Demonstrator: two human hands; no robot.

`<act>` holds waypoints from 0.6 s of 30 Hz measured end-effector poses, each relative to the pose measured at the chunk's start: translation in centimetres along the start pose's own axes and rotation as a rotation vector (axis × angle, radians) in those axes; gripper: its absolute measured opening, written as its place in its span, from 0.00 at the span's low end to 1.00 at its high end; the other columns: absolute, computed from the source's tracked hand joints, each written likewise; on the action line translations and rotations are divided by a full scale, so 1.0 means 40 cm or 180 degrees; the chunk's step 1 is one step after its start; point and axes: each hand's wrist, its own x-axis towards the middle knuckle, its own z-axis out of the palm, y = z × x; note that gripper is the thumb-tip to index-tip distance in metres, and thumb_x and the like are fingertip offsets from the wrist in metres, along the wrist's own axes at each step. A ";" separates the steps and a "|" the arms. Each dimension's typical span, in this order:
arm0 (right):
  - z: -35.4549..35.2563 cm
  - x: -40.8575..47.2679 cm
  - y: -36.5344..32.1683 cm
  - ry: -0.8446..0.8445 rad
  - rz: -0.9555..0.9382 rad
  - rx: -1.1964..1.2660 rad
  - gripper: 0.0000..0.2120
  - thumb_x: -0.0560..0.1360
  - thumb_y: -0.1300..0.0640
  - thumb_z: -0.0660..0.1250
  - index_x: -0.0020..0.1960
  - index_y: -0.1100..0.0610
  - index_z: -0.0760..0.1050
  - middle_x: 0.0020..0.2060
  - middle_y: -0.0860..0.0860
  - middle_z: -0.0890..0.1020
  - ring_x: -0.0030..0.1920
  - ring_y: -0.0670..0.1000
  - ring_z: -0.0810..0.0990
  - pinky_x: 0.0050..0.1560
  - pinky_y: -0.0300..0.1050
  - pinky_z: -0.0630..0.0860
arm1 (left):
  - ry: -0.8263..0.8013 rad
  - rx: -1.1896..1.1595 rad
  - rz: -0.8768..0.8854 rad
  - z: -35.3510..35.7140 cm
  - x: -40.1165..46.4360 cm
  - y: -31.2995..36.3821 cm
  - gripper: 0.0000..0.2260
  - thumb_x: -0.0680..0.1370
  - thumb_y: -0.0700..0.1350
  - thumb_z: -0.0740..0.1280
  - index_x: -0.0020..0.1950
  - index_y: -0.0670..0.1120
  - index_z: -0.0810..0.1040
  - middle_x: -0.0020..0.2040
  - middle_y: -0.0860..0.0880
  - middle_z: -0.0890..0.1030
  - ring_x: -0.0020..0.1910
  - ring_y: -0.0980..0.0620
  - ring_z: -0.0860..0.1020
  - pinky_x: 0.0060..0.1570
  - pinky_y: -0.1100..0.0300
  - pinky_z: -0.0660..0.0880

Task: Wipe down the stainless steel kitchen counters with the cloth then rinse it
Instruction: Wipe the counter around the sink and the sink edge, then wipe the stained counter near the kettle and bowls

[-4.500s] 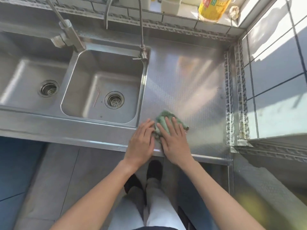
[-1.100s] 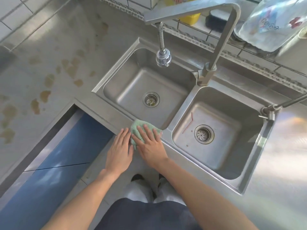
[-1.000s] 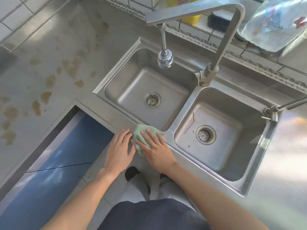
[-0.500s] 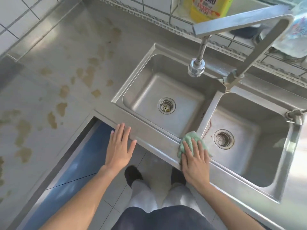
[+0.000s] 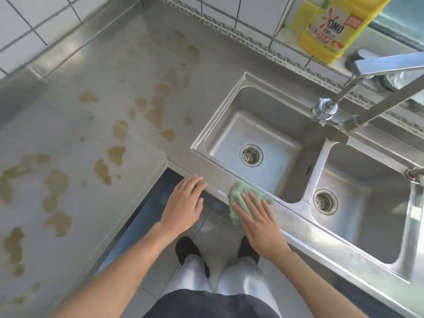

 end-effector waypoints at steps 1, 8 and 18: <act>0.002 -0.043 0.025 -0.0043 0.0053 -0.0038 0.28 0.85 0.51 0.54 0.83 0.45 0.52 0.83 0.49 0.53 0.83 0.56 0.46 0.80 0.63 0.53 | 0.0085 -0.0015 -0.0088 -0.005 0.003 -0.025 0.19 0.83 0.44 0.66 0.74 0.43 0.75 0.77 0.44 0.73 0.79 0.44 0.70 0.80 0.46 0.66; -0.017 -0.057 -0.004 -0.0031 0.1715 0.0383 0.27 0.85 0.40 0.49 0.82 0.45 0.53 0.83 0.49 0.49 0.83 0.54 0.40 0.81 0.59 0.42 | 0.0191 0.0167 -0.0283 -0.016 0.017 -0.191 0.25 0.86 0.50 0.61 0.80 0.39 0.68 0.82 0.41 0.66 0.84 0.40 0.61 0.82 0.44 0.61; -0.044 0.406 -0.242 -0.0006 0.0898 0.0211 0.26 0.86 0.47 0.47 0.83 0.46 0.50 0.83 0.53 0.50 0.82 0.59 0.43 0.80 0.65 0.44 | -0.0038 0.0367 -0.0212 -0.012 0.007 -0.207 0.31 0.86 0.53 0.61 0.85 0.42 0.57 0.86 0.44 0.55 0.86 0.43 0.50 0.83 0.43 0.59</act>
